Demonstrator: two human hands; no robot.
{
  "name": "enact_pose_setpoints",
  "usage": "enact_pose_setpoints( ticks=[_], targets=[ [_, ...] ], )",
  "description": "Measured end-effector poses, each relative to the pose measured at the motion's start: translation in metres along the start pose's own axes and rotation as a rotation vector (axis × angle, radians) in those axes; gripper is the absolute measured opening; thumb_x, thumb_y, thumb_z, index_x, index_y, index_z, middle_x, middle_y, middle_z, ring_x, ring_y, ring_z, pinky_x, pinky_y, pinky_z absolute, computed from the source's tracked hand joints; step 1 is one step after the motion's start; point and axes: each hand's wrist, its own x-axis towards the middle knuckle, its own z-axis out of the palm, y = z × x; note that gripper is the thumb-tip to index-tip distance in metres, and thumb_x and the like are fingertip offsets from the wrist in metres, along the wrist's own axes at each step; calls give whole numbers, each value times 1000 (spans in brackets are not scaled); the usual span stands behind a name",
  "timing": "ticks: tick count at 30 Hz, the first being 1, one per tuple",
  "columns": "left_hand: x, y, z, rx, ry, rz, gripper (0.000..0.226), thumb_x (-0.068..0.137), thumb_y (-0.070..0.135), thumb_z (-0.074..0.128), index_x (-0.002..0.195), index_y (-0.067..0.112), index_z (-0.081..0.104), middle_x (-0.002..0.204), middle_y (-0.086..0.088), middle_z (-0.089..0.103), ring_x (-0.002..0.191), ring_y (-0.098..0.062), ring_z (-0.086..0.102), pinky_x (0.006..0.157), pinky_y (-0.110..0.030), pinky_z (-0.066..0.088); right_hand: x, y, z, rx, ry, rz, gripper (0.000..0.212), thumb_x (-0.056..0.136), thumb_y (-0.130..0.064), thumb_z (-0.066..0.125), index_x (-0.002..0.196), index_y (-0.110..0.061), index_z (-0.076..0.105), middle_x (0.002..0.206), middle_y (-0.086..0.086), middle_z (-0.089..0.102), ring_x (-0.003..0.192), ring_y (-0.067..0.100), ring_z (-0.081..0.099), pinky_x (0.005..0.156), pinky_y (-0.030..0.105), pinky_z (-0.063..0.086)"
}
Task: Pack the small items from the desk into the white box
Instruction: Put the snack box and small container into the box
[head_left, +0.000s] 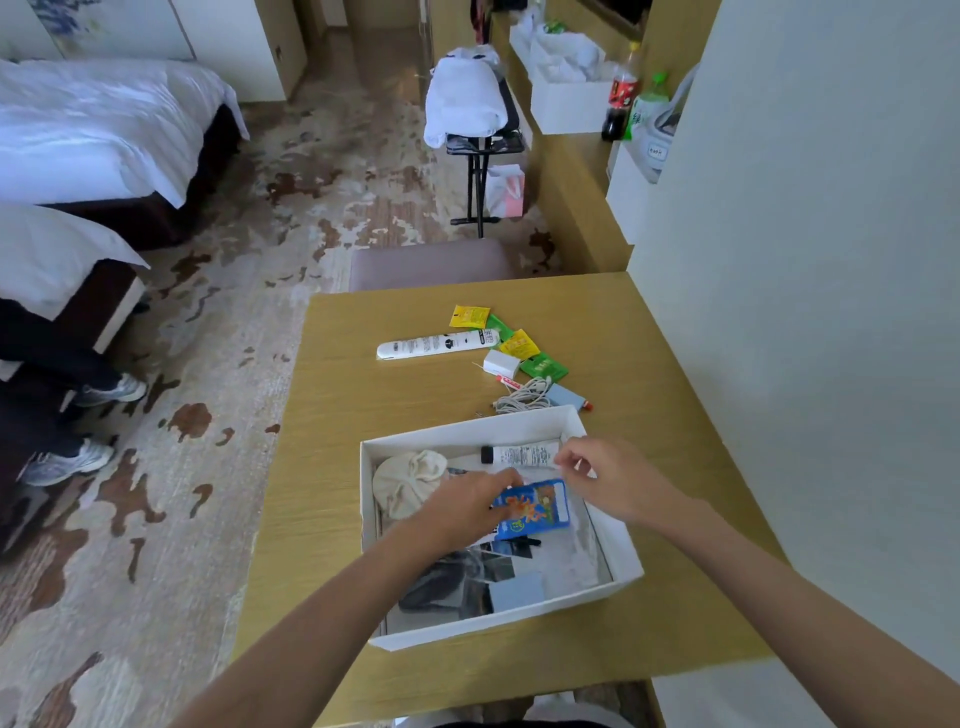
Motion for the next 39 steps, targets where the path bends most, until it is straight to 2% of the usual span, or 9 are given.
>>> enact_pose_setpoints(
  ticks=[5, 8, 10, 15, 20, 23, 31, 34, 39],
  targets=[
    [10, 1, 16, 238, -114, 79, 36, 93, 39, 50, 126, 23, 48, 116, -8, 61, 110, -27, 54, 87, -39, 41, 3, 6, 6, 7, -3, -31, 13, 88, -25, 57, 97, -24, 66, 94, -11, 65, 84, 7, 58, 73, 28, 51],
    [9, -5, 18, 224, -57, 62, 38, 92, 37, 54, 126, 20, 50, 124, -3, 58, 116, -23, 50, 96, -38, 40, 10, 10, 4, 5, 46, -77, 12, 90, -22, 58, 99, -20, 66, 95, -9, 64, 84, 3, 53, 69, 15, 42],
    [6, -8, 17, 181, -1, 61, 31, 91, 31, 56, 119, 18, 55, 119, -3, 58, 113, -22, 50, 93, -37, 41, 17, 13, 1, 0, 71, -106, 13, 90, -20, 59, 101, -18, 67, 98, -6, 65, 85, 1, 52, 67, 8, 36],
    [-3, -11, 4, 51, 221, -27, 21, 92, 24, 54, 110, 17, 63, 110, -2, 63, 103, -20, 57, 84, -34, 48, 36, 17, -7, 10, 63, -165, 14, 90, -20, 60, 101, -16, 67, 101, -4, 66, 90, 6, 55, 77, 23, 46],
    [11, -14, -34, -92, 453, -207, 19, 94, 19, 50, 108, 19, 62, 104, 2, 65, 85, -9, 55, 71, -24, 47, 69, 20, -16, 99, 45, -128, 14, 90, -19, 58, 100, -22, 66, 95, -14, 62, 91, 5, 56, 70, 20, 42],
    [24, -23, -60, -183, 489, -306, 19, 94, 18, 49, 108, 20, 62, 102, 2, 65, 84, -12, 60, 72, -30, 55, 95, 22, -20, 188, 72, -65, 13, 89, -14, 57, 93, -21, 67, 84, -16, 61, 84, 8, 58, 64, 17, 41],
    [93, -71, -80, -212, 171, -364, 21, 93, 18, 49, 109, 20, 63, 108, -4, 66, 92, -20, 60, 85, -35, 52, 176, 31, -13, -101, -184, 18, 23, 86, -18, 62, 109, -15, 64, 110, 2, 67, 94, 17, 62, 79, 31, 53],
    [116, -89, -69, -243, 77, -293, 20, 92, 14, 51, 107, 15, 64, 107, -8, 67, 88, -18, 57, 85, -32, 50, 193, 33, -5, -425, -305, -32, 30, 86, -34, 65, 111, -17, 62, 110, 4, 66, 93, 21, 64, 73, 30, 48],
    [148, -118, -56, -263, 8, -273, 21, 92, 12, 49, 108, 14, 63, 109, -8, 66, 93, -20, 59, 82, -29, 45, 214, 48, 13, -712, -366, -177, 16, 86, -27, 61, 99, -17, 61, 103, 8, 67, 91, 27, 65, 64, 33, 46]
  ],
)
